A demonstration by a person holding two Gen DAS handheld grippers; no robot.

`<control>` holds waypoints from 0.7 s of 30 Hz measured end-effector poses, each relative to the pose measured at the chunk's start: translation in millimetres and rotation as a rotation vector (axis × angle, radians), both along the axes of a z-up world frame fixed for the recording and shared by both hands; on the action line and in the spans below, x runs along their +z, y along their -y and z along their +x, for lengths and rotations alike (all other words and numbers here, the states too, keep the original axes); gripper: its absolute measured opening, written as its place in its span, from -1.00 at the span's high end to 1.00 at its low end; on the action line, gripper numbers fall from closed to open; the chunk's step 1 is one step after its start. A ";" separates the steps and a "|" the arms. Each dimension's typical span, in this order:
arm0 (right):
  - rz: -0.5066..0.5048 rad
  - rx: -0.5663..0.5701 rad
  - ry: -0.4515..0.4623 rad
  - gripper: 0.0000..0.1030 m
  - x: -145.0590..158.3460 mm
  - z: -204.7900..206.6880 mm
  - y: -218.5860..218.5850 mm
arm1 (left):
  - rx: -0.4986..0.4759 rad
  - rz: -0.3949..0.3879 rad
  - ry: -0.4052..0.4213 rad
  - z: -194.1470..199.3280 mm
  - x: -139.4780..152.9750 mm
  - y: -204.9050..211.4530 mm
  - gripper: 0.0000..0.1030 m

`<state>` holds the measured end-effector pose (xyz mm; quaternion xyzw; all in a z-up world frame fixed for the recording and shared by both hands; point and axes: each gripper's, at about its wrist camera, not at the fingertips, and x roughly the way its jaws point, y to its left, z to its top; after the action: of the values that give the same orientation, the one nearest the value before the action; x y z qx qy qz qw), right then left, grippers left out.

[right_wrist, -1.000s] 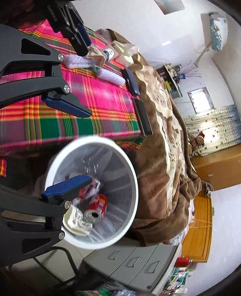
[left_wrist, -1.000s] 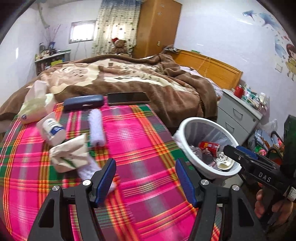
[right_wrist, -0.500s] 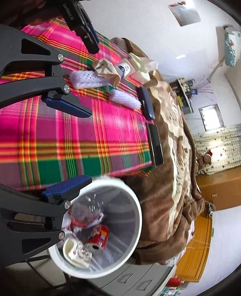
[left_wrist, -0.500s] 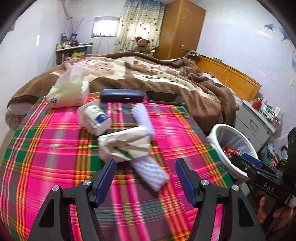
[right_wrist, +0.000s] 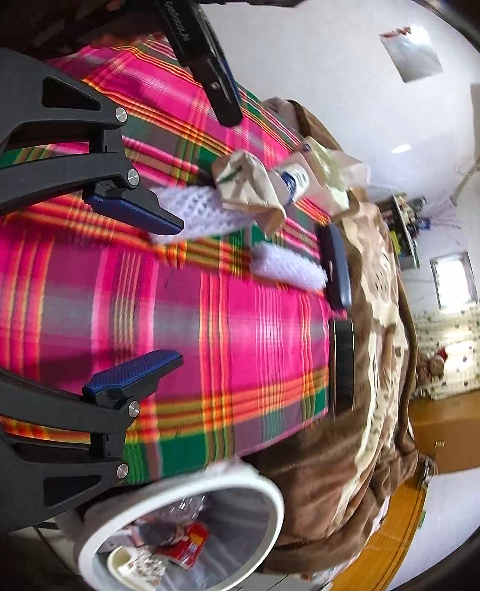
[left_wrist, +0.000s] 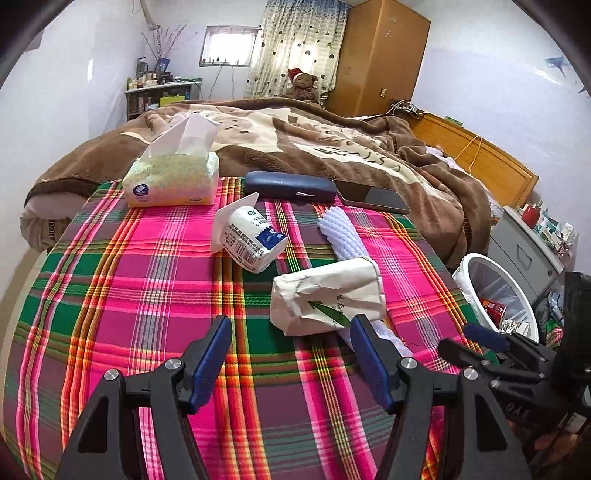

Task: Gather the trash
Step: 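Move both tools back toward the remaining trash on the sheet, then grasp the white foam net sleeve with the right tool while the left tool approaches the paper-wrapped bundle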

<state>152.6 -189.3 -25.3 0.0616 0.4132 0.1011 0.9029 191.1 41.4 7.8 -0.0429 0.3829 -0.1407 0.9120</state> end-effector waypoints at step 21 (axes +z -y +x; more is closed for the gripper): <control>-0.033 0.147 -0.053 0.49 -8.0 12.2 -38.2 | -0.098 -0.008 -0.065 54.2 -16.2 9.8 -0.29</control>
<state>164.8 -151.2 -33.3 0.0189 0.4420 0.1588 0.8827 245.3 31.5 -8.4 -0.0322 0.4135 -0.1852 0.8909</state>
